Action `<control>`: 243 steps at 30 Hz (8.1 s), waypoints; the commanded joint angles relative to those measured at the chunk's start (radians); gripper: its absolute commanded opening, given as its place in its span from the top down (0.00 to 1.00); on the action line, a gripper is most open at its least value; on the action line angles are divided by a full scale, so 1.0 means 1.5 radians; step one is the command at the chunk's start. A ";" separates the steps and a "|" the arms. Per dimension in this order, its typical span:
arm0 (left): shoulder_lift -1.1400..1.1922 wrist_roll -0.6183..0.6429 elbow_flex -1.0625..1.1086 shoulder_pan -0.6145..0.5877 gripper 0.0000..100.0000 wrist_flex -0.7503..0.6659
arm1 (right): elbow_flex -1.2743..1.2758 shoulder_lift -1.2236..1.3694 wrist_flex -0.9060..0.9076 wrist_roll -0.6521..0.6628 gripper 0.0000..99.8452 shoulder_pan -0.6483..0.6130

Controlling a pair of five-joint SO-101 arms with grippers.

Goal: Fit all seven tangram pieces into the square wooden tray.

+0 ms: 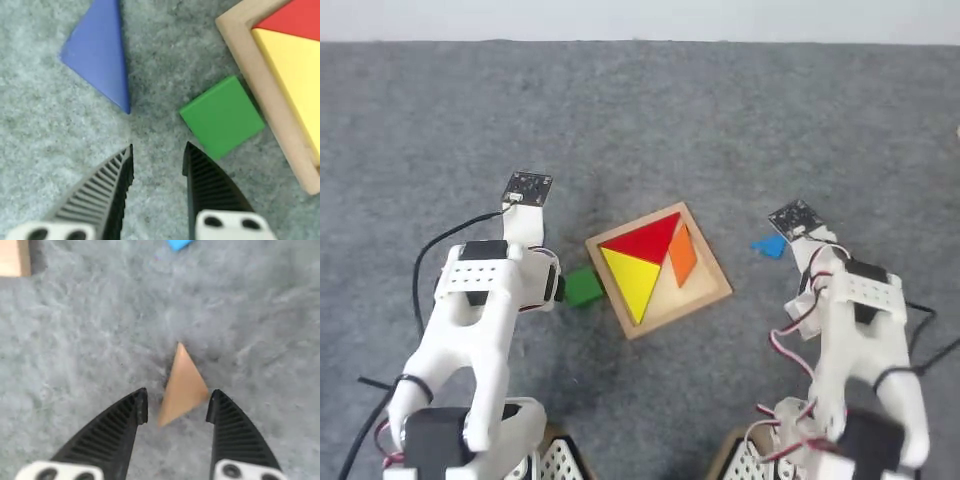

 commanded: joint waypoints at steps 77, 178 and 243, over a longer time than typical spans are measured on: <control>-0.023 -0.008 0.032 -0.004 0.85 -0.047 | -0.446 0.257 0.039 0.254 0.78 -0.557; -0.024 -0.008 0.033 -0.002 0.85 -0.046 | -0.393 0.293 -0.029 -0.268 0.78 -0.578; -0.024 -0.034 0.034 -0.002 0.85 -0.046 | -0.262 0.215 -0.062 -0.213 0.78 -0.482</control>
